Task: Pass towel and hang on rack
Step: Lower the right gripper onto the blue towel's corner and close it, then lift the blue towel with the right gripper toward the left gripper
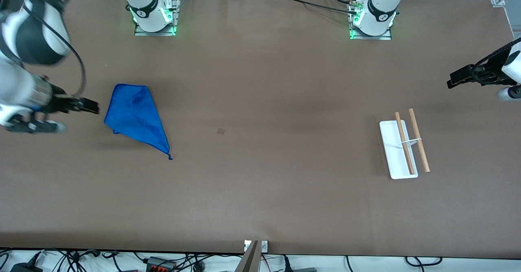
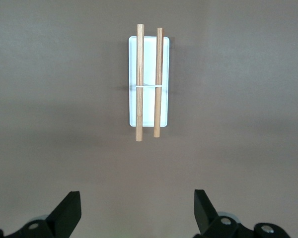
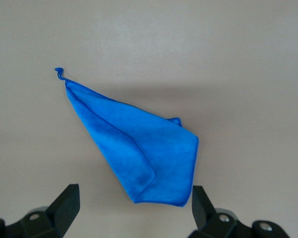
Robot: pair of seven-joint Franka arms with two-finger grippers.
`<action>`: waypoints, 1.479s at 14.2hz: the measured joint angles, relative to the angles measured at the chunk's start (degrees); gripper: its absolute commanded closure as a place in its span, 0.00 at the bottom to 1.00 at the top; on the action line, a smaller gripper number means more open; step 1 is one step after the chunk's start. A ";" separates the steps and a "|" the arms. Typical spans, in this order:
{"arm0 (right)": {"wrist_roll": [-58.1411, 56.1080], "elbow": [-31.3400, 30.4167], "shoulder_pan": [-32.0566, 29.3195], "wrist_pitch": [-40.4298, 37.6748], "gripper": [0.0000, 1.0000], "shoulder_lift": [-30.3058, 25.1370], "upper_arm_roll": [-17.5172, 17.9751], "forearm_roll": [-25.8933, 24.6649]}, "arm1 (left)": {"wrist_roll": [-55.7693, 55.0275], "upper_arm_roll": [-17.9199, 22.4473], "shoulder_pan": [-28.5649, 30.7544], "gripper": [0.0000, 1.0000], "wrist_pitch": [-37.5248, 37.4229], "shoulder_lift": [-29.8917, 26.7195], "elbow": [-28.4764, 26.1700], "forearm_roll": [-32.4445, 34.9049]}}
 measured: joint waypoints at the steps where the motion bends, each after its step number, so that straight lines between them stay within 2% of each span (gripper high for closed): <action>1: -0.03 0.02 1.59 1.10 0.00 2.58 0.07 0.00 | 0.00 0.00 0.00 0.00 0.00 0.01 0.00 0.00; 5: -0.64 0.65 9.07 10.95 0.00 12.13 0.17 -0.01 | 0.00 0.00 0.00 0.00 -0.03 0.02 0.01 0.00; 8: -2.12 1.06 11.00 18.09 0.01 17.73 0.11 -0.01 | 0.00 0.00 0.00 0.00 -0.04 0.02 0.02 -0.01; 10: -3.33 1.36 11.72 22.43 0.07 20.39 0.11 -0.02 | 0.00 0.00 0.00 0.00 -0.05 0.02 0.02 -0.02; 11: -3.93 1.44 12.13 24.30 0.13 21.42 0.11 -0.02 | 0.00 0.00 0.00 0.00 -0.06 0.02 0.02 -0.02; 12: -4.32 1.49 12.39 25.99 0.14 22.42 0.10 -0.03 | 0.00 0.00 0.00 0.00 -0.08 0.02 0.02 -0.02; 15: -4.78 1.56 12.53 29.58 0.32 25.11 0.05 -0.03 | -0.01 0.04 0.61 0.00 -0.20 0.17 0.02 -0.02; 19: -4.94 1.74 12.53 30.04 0.41 26.29 -0.01 -0.04 | -0.01 0.02 1.41 0.00 -0.20 0.79 0.02 -0.02; 21: -5.03 1.83 12.56 30.04 0.64 26.40 -0.01 -0.03 | -0.01 -0.12 1.40 0.00 -0.20 0.82 0.02 -0.03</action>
